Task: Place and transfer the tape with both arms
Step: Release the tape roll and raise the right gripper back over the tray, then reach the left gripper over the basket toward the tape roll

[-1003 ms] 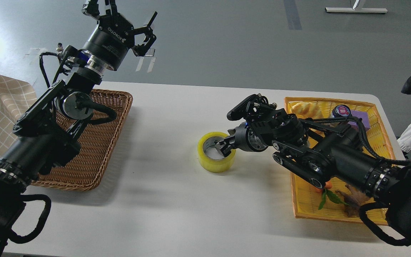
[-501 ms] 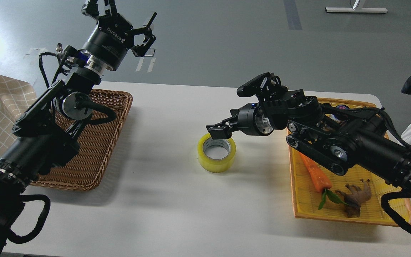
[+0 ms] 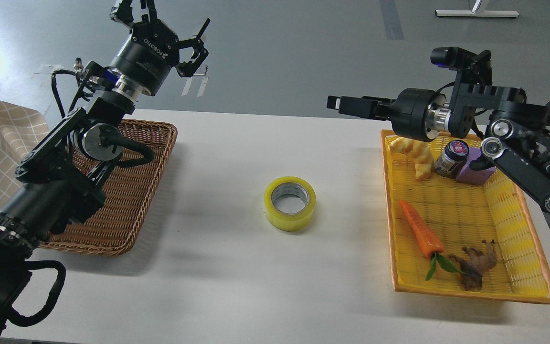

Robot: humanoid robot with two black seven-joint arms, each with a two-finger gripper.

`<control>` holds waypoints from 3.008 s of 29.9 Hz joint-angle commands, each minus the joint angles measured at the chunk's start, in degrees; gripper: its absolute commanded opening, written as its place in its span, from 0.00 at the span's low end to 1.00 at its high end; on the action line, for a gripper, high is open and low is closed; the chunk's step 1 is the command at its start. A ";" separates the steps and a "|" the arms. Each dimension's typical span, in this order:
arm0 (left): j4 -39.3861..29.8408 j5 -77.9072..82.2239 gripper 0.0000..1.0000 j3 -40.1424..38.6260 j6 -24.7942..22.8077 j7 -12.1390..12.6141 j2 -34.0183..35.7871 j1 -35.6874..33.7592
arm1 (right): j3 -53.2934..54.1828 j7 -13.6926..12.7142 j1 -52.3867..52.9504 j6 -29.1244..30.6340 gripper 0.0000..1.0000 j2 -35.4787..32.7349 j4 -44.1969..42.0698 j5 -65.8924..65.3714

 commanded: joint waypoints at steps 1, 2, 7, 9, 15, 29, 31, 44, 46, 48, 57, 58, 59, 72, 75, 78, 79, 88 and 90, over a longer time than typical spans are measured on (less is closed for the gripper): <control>0.00 0.18 0.98 0.17 0.00 0.17 0.14 -0.08 | 6.30 2.24 -3.05 0.00 1.00 -1.52 0.14 6.35; 0.00 0.18 0.98 0.17 0.00 0.17 0.14 -0.08 | 7.62 2.68 -3.66 0.00 1.00 -1.61 0.06 7.24; 0.09 0.44 0.98 0.17 0.00 0.17 0.31 -0.08 | 18.08 4.27 -8.59 0.00 1.00 -1.17 0.05 15.05; 0.09 0.62 0.98 0.17 0.00 0.17 0.31 -0.08 | 21.59 4.27 -10.43 0.00 1.00 -0.91 -0.56 21.00; 0.09 0.62 0.98 0.17 0.00 0.26 0.31 -0.17 | 26.53 4.18 -13.60 0.00 1.00 -0.82 -1.53 38.97; 0.09 0.88 0.98 0.44 0.00 0.52 0.57 -0.34 | 29.87 2.07 -13.16 0.00 1.00 0.33 -9.17 63.57; 0.09 0.97 0.98 0.44 0.00 0.43 1.27 -0.34 | 29.87 0.76 -13.16 0.00 1.00 1.29 -9.52 66.38; 0.09 1.76 0.98 0.61 0.00 0.52 2.77 0.01 | 35.93 -0.48 -13.60 0.00 1.00 12.71 -11.90 73.16; 0.09 3.68 0.98 0.53 0.00 0.52 2.86 -0.17 | 36.20 -0.48 -13.78 0.00 1.00 14.21 -11.81 73.16; 0.09 5.18 0.98 0.52 0.00 0.43 2.77 -0.26 | 36.20 -0.48 -13.78 0.00 1.00 14.82 -11.81 73.16; 0.09 14.75 0.98 0.52 0.00 0.34 2.68 -1.31 | 36.29 -0.39 -13.86 0.00 1.00 15.80 -11.64 73.16; 0.09 15.98 0.98 0.52 0.00 0.34 2.68 -1.31 | 36.20 -0.39 -13.95 0.00 1.00 15.80 -11.72 73.16; 0.00 18.43 0.98 0.52 0.00 0.26 2.68 -1.75 | 36.29 -0.39 -14.21 0.00 1.00 15.80 -11.64 73.16; -9.30 44.63 0.98 0.61 0.00 0.26 5.32 -3.86 | 36.29 -0.39 -15.80 0.00 1.00 15.53 -11.37 73.16; -12.21 49.38 0.98 0.61 0.00 0.26 6.29 -3.60 | 36.46 -0.39 -16.41 0.00 1.00 15.44 -11.20 73.16; -15.19 53.34 0.98 0.61 0.00 0.26 6.90 -3.42 | 36.55 -0.39 -17.20 0.00 1.00 15.44 -10.93 73.16; -16.42 55.26 0.98 0.87 0.00 0.26 7.25 -3.51 | 36.55 -0.39 -17.38 0.00 1.00 15.44 -10.76 73.08; -20.56 64.16 0.98 7.20 0.00 0.17 10.77 -4.39 | 36.73 -0.39 -17.56 0.00 1.00 15.18 -10.76 73.07; -21.26 65.56 0.98 8.95 0.00 0.17 11.56 -4.56 | 36.73 -0.39 -17.56 0.00 1.00 15.35 -10.76 73.07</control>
